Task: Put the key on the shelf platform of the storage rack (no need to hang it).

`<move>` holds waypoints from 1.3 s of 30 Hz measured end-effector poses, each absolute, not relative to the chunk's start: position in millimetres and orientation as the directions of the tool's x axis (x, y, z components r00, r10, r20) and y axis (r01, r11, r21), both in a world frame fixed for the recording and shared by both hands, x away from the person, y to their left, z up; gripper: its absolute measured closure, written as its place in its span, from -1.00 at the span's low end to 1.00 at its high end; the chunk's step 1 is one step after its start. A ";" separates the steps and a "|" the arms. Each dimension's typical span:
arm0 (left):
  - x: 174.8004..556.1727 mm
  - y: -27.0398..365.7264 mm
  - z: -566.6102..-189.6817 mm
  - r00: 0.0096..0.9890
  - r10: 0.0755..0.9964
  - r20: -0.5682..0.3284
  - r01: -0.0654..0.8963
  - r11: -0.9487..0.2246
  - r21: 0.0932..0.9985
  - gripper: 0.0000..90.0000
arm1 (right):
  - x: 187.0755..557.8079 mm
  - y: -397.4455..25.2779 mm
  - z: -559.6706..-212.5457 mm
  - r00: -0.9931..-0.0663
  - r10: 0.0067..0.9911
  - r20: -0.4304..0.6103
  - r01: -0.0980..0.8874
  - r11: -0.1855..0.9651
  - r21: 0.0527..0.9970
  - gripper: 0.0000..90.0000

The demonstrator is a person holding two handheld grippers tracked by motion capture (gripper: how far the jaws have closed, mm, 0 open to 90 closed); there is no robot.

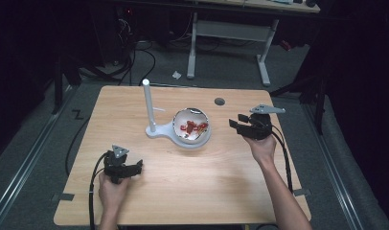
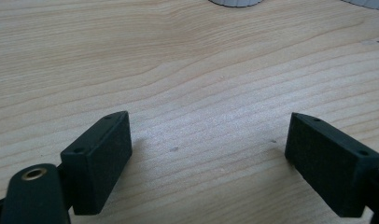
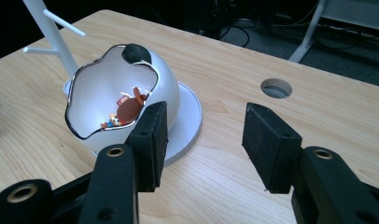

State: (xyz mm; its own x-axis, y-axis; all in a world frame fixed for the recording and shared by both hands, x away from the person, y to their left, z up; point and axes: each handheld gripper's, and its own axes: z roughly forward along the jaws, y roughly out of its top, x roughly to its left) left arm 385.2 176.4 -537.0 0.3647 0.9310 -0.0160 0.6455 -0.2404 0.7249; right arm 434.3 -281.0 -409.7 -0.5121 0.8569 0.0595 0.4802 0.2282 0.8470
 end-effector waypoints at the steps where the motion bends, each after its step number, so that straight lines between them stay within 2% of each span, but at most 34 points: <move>1: 385.2 176.4 -537.0 0.365 0.931 -0.016 0.645 -0.240 0.725 -0.67 | 433.3 -282.0 -409.2 -0.510 0.858 0.063 0.481 0.224 0.847 0.12; 39: 385.2 176.4 -537.0 0.364 0.931 -0.016 0.646 -0.240 0.725 -0.67 | 389.5 -312.7 -393.3 -0.486 0.873 0.044 0.466 0.216 0.858 0.12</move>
